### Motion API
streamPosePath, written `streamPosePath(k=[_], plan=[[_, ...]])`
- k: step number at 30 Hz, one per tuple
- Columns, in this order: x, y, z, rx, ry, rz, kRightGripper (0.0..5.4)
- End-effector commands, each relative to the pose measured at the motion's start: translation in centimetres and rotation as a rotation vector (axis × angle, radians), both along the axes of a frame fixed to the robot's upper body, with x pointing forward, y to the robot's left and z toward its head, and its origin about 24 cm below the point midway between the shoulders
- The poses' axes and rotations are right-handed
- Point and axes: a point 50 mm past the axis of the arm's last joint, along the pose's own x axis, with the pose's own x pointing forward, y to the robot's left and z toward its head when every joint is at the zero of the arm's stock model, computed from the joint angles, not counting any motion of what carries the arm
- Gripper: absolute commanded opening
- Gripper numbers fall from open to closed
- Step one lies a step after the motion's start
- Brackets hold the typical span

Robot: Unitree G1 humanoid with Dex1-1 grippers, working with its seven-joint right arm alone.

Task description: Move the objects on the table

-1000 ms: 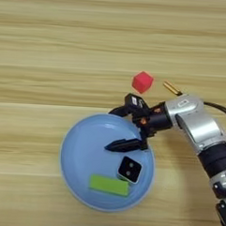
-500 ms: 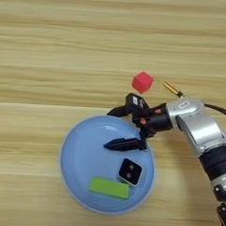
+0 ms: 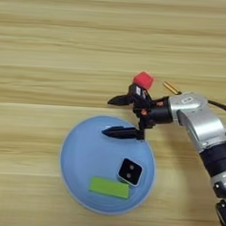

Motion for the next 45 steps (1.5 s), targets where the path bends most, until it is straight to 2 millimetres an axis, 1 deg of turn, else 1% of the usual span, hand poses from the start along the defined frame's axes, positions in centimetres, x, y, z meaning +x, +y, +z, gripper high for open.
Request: streamPosePath(k=[1,6,13,27,36,45], plan=[[2.0,-1.1,4.0,-0.024,-0.230,-0.041,5.36],[2.0,-1.7,3.5,-0.061,-0.266,-0.055,5.36],[2.7,-2.8,2.8,-0.109,-0.283,-0.139,5.36],[2.1,-4.3,1.5,-0.201,-0.265,-0.123,5.36],[1.8,-5.6,1.8,-0.257,-0.307,-0.102,5.36],[2.2,-6.9,2.8,-0.296,-0.356,-0.117,5.36]])
